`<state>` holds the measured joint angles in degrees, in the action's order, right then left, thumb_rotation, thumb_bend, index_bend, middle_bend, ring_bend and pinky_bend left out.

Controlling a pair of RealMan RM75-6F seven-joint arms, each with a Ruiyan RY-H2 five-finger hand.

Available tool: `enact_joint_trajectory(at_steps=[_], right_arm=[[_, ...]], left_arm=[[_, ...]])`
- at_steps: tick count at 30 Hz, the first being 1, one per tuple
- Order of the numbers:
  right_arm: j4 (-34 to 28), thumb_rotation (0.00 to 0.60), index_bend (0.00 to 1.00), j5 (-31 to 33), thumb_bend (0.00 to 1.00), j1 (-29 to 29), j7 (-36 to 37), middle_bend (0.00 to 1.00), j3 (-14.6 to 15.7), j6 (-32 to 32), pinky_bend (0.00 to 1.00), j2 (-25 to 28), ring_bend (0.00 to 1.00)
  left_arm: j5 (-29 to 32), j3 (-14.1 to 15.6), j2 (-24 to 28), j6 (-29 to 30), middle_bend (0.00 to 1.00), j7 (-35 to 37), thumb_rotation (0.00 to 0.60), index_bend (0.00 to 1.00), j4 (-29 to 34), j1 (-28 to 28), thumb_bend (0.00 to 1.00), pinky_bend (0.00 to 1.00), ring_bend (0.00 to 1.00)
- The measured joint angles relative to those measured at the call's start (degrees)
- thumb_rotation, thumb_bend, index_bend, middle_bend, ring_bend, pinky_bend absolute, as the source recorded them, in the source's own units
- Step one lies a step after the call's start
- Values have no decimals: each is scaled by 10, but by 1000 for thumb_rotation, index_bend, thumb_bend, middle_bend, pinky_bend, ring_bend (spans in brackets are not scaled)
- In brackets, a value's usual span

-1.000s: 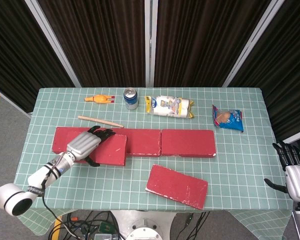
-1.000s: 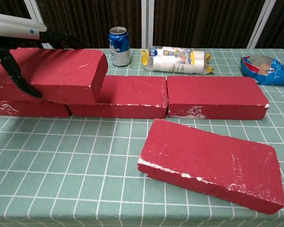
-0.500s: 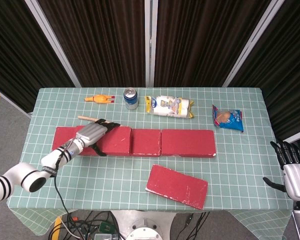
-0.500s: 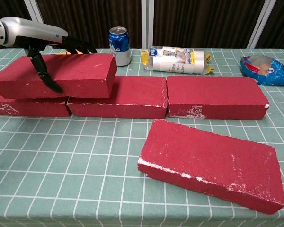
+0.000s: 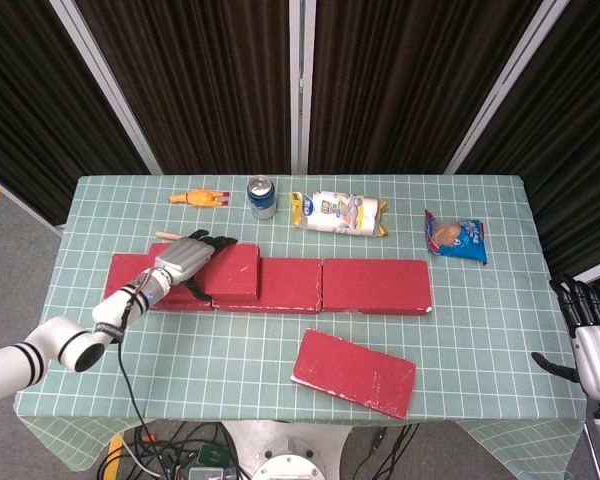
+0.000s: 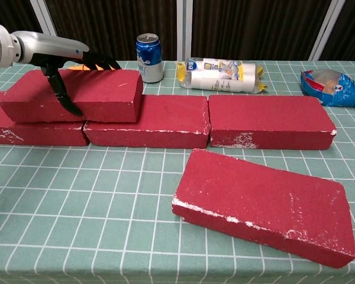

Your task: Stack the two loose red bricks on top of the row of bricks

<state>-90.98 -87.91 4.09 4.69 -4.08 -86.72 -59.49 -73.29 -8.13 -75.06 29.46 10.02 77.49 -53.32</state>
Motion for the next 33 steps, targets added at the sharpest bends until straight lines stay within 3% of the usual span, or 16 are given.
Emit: enact_joint_trajectory(at_steps=[13,33], right_arm=[[1,600,0,2,0,0,0,0,1,2,0,0,0],[7,600,0,11,0,2,4,0,1,14,0,-3,0]], left_arm=[[-14,10,7,20,97,-11,600,64,29,1,72,0,165],[-26,21,-9,26,99,9,600,64,7,0,72,0,165]])
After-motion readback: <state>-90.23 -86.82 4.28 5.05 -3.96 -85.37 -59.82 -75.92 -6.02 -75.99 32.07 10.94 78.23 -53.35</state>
